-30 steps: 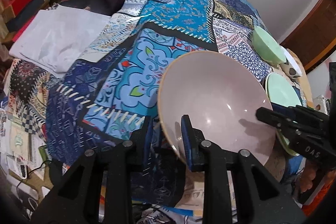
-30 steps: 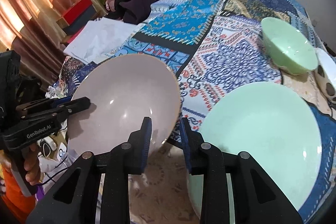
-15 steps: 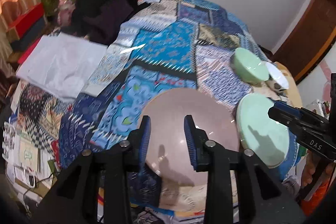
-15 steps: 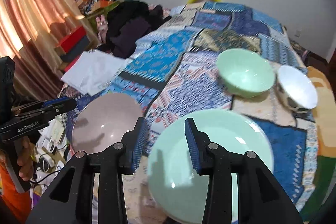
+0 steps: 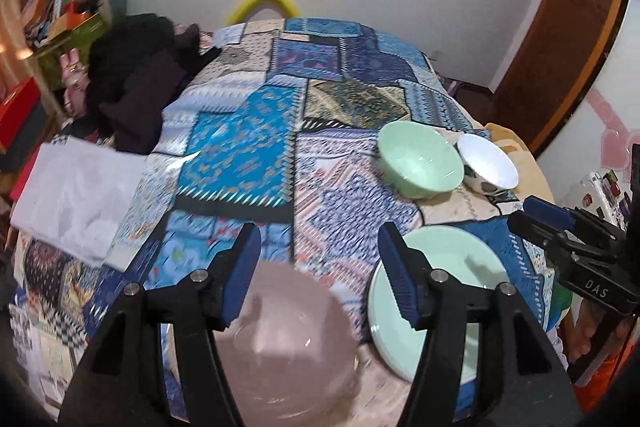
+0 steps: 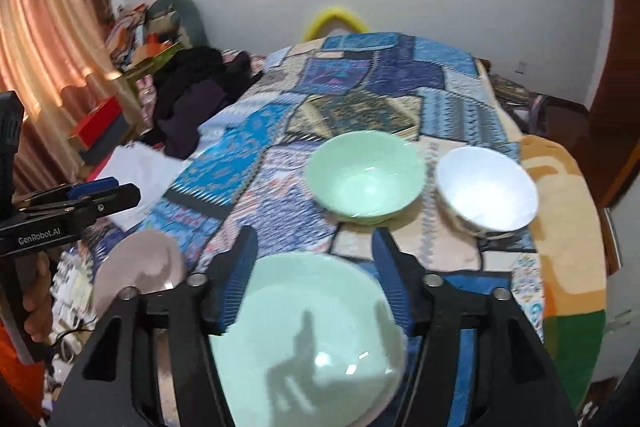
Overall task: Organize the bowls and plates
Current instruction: 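Lower the pink bowl onto the quilt and open the left tool, then grasp the rim of the light green bowl with the left tool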
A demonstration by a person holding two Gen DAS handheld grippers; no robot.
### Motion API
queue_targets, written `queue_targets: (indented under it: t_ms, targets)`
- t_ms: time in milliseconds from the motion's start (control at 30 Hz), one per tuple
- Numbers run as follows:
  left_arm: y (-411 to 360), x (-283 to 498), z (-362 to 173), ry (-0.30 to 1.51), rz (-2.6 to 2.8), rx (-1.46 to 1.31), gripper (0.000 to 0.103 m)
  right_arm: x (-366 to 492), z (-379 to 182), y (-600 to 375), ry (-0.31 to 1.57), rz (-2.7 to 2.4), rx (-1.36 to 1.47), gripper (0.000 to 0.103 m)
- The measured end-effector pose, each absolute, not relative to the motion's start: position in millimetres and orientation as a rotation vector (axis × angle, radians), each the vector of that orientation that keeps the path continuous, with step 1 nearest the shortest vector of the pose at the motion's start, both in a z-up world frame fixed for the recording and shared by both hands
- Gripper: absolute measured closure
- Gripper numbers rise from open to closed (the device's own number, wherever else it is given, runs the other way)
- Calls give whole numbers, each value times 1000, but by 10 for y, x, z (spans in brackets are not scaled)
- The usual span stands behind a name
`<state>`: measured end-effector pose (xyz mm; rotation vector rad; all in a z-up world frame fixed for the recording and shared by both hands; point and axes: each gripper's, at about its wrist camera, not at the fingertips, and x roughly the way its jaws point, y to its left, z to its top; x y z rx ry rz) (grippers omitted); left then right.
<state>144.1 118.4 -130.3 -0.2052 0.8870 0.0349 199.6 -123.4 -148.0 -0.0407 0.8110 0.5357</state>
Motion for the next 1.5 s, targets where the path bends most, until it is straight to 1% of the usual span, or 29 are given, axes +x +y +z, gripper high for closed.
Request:
queue_targets:
  t_ms: [300, 733, 800, 900, 967, 1067, 1500]
  targets:
    - [968, 2164, -1478, 966, -28, -235, 41, 2401, -1653, -1483, 842, 467, -9, 45]
    - [801, 3000, -1984, 1088, -33, -167, 41, 2907, -2105, -1412, 929, 440, -6, 45]
    - [793, 3085, -2052, 1100, -33, -160, 41, 2966, -2152, -1392, 941, 446, 0, 48]
    - [780, 3198, -2152, 1119, -33, -151, 41, 3062, -2231, -1364, 968, 456, 11, 59]
    - [778, 3247, -2197, 1128, -34, -148, 41, 3120, -2285, -1367, 990, 462, 30, 63]
    - [773, 3295, -2252, 1137, -36, -144, 41, 3202, -2371, -1369, 1035, 469, 67, 73]
    - [673, 3425, -2314, 1146, -62, -122, 41, 3322, -2460, -1303, 1066, 483, 27, 74]
